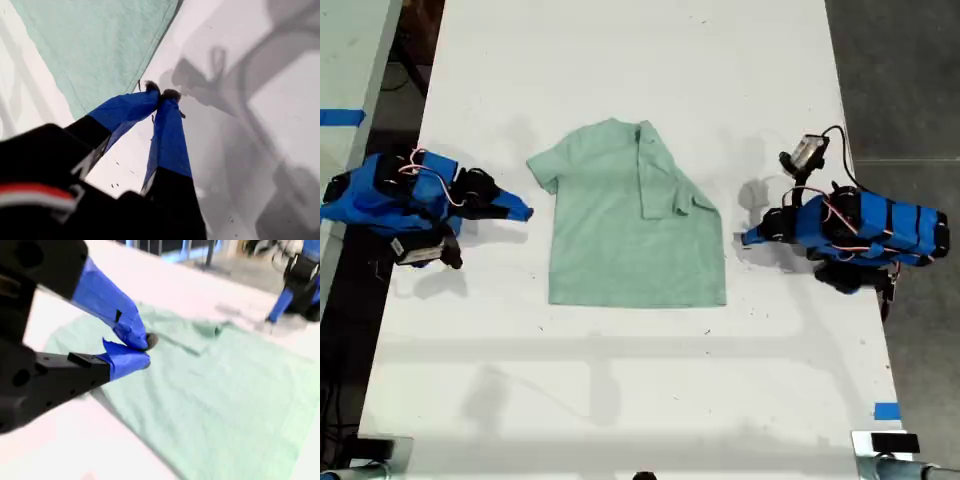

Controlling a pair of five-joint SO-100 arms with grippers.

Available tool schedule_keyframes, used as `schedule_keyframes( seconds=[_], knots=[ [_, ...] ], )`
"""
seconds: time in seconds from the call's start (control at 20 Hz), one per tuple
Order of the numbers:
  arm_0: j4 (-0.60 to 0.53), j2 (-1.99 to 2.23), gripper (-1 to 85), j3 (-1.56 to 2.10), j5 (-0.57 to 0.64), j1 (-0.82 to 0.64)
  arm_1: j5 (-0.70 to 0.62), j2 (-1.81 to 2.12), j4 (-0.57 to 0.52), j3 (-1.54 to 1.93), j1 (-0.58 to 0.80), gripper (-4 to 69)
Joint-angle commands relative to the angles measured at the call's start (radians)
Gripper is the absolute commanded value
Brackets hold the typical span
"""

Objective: Fold t shirt

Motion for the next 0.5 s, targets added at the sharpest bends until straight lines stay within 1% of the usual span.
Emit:
schedule_keyframes(
  seconds=[0.0, 0.05, 0.1, 0.15, 0.2, 0.25, 0.3, 0.35, 0.45],
  knots=[
    [0.052, -0.655, 5.7, -0.407, 0.219, -0.179, 0.015, 0.011, 0.003, 0.034, -0.008, 1.9],
    [0.101, -0.874, 16.5, -0.575, 0.365, -0.279, 0.015, 0.011, 0.003, 0.034, -0.009, 1.9],
    [0.14, -1.058, 24.9, -0.713, 0.505, -0.367, 0.017, 0.011, 0.003, 0.034, -0.009, 1.9],
    [0.158, -1.197, 26.2, -0.815, 0.609, -0.451, 0.017, 0.011, 0.003, 0.034, -0.009, 1.9],
    [0.163, -1.298, 25.2, -0.876, 0.687, -0.532, 0.015, 0.011, 0.003, 0.034, -0.009, 1.9],
    [0.163, -1.374, 22.2, -0.907, 0.735, -0.617, 0.014, 0.011, 0.003, 0.034, -0.009, 1.9],
    [0.158, -1.434, 17.3, -0.91, 0.758, -0.704, 0.014, 0.011, 0.003, 0.034, -0.009, 1.9],
    [0.144, -1.482, 16.5, -0.899, 0.782, -0.776, 0.014, 0.011, 0.003, 0.034, -0.009, 1.9],
    [0.132, -1.554, 17.1, -0.879, 0.811, -0.857, 0.014, 0.011, 0.003, 0.034, -0.011, 1.9]
  ],
)
